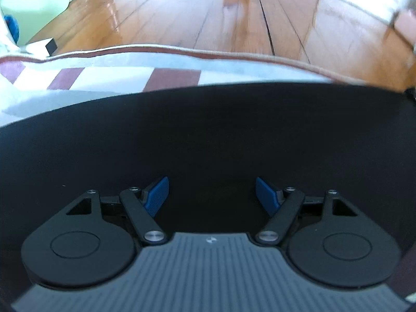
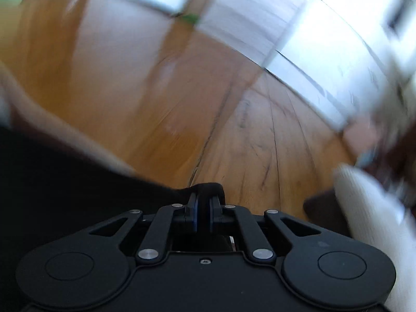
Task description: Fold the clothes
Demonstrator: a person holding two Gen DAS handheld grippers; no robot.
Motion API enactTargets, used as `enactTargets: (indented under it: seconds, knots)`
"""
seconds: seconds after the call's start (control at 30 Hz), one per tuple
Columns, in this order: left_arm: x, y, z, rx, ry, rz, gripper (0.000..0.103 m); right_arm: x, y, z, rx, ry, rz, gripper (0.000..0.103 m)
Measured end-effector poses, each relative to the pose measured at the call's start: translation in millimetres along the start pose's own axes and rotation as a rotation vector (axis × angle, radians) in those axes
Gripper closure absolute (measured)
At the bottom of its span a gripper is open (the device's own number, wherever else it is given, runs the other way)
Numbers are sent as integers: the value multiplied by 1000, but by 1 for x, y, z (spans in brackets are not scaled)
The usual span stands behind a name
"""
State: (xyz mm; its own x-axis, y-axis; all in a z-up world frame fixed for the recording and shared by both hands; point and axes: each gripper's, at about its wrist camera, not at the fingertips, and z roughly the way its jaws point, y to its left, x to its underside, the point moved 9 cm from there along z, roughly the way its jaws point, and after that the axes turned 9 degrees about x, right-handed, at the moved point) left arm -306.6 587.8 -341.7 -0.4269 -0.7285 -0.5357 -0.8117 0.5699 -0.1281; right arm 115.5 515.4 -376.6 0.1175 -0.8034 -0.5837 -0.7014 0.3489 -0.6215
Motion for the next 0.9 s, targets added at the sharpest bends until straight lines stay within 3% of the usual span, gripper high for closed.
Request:
enactTargets:
  seconds: [0.07,0.13,0.2,0.23,0.3,0.37,0.47,0.5,0.57,0.63,0.73,0.8,0.9]
  knots:
    - [6,2,-5,-5,31,9,22,1,-8,-3,33,19,-1,93]
    - [17,14,-9,0,80,-32,17,3,-25,-4,96,59,28,73]
    - [30,29,-16,-22,146,-87,16,7,-58,-11,327,111,15,71]
    - [38,41,-28,-74,179,-115,16,11,-66,-22,351,119,39,61]
    - [48,56,-53,-151,177,-121,16,19,-61,-50,180,127,166,59]
    - [58,73,-74,-169,146,-142,14,24,-55,-81,9,134,292,55]
    - [88,103,-80,-180,204,-268,13,29,-49,-131,-251,142,478,55]
    - [101,111,-80,-181,228,-317,13,29,-34,-145,-325,139,459,55]
    - [114,113,-83,-184,220,-332,13,25,19,-166,-467,101,275,53]
    - [116,101,-84,-236,229,-222,13,26,57,-178,-592,93,176,51]
    - [110,78,-82,-303,239,-45,13,42,76,-172,-601,173,84,48]
    - [103,68,-84,-280,218,-17,13,56,69,-166,-555,201,28,46]
    - [87,48,-97,-176,123,-10,13,72,42,-155,-485,287,75,47]
